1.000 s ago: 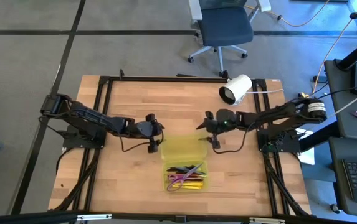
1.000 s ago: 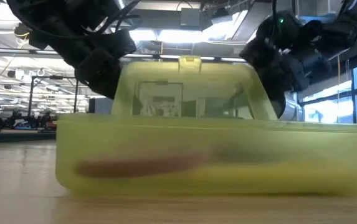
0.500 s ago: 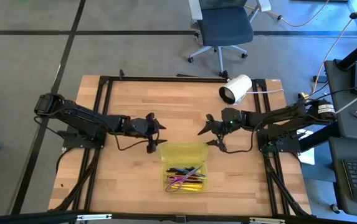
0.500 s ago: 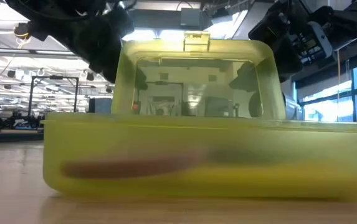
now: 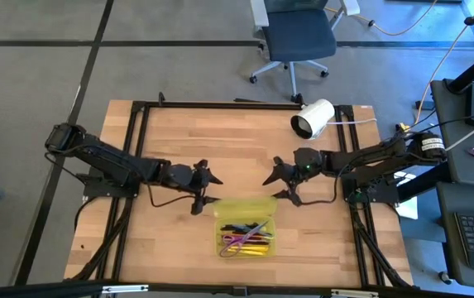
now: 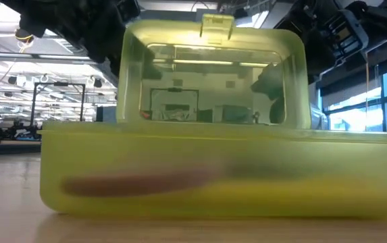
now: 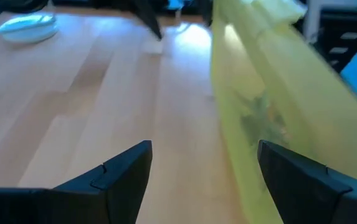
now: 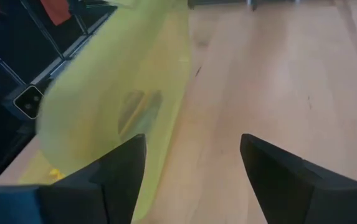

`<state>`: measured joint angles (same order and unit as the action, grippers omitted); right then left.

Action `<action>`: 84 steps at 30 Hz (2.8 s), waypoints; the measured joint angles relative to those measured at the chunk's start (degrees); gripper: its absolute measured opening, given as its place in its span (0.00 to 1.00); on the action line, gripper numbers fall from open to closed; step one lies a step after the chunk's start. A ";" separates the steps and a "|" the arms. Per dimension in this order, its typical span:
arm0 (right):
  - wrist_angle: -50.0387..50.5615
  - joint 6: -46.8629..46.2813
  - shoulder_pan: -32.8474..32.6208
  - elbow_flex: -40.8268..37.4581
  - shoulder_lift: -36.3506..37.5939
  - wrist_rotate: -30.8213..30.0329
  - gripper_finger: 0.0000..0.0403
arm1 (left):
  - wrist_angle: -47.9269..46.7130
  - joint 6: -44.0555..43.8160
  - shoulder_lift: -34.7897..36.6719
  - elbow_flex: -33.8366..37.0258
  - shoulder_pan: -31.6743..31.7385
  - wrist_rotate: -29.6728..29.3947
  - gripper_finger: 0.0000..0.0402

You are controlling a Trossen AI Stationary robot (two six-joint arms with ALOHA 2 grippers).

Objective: Pick & place school supplies into a supply box
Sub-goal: Close the yellow supplies box

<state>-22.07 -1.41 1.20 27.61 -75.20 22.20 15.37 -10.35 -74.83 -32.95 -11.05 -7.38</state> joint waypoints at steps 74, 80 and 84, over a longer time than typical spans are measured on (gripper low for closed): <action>15.45 -20.88 -29.94 23.22 -19.75 -29.40 0.66 | -2.11 -15.83 -31.04 -21.62 -21.26 -9.71 0.71; 17.84 -23.80 -30.72 28.08 -26.50 -30.71 0.66 | -6.66 -16.52 -30.86 -21.76 -20.87 -10.89 0.71; 18.09 -24.42 -30.67 28.61 -28.24 -31.77 0.66 | -6.66 -16.13 -30.88 -21.65 -20.64 -11.53 0.71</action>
<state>-3.98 -25.83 -29.47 56.22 -103.44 -9.57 8.71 -26.49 -105.71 -54.60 -31.70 -18.91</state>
